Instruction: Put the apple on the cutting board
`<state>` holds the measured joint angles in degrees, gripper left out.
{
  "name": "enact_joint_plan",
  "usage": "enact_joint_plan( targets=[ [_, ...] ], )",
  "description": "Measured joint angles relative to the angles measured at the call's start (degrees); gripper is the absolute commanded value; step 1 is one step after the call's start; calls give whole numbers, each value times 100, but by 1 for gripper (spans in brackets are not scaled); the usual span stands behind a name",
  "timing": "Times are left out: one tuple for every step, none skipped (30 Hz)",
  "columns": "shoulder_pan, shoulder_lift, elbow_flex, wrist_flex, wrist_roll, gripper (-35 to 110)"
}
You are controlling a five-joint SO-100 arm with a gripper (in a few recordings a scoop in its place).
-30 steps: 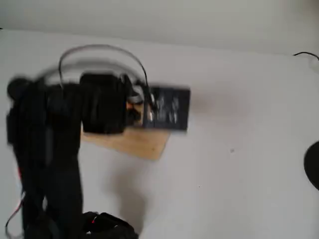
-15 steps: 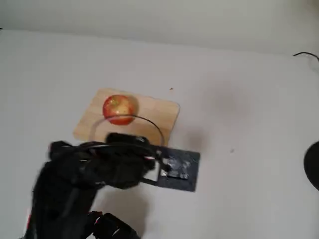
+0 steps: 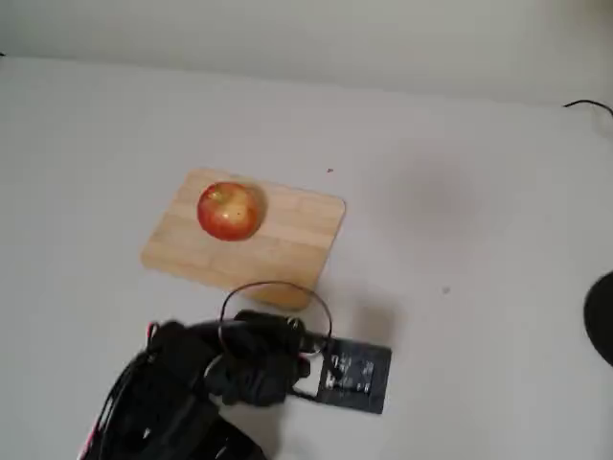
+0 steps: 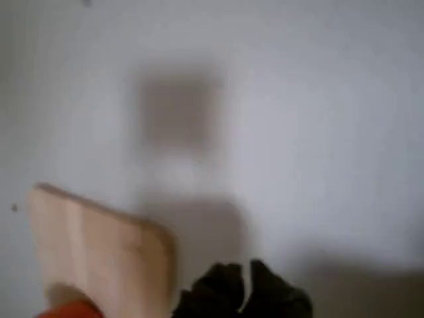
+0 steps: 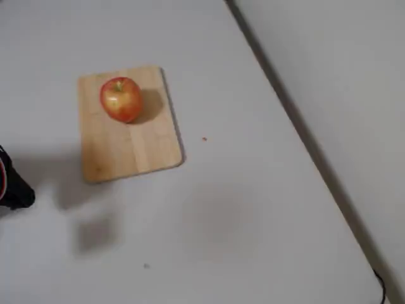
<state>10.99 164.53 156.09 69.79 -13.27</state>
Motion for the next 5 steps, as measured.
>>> enact_joint_plan(
  targets=[
    [0,202,149,35,-18,0],
    [0,396,308,53,-18,0],
    [0,554,431,79,-18,0],
    [0,659,501,79,-18,0],
    [0,817,598,123,-26,0]
  ],
)
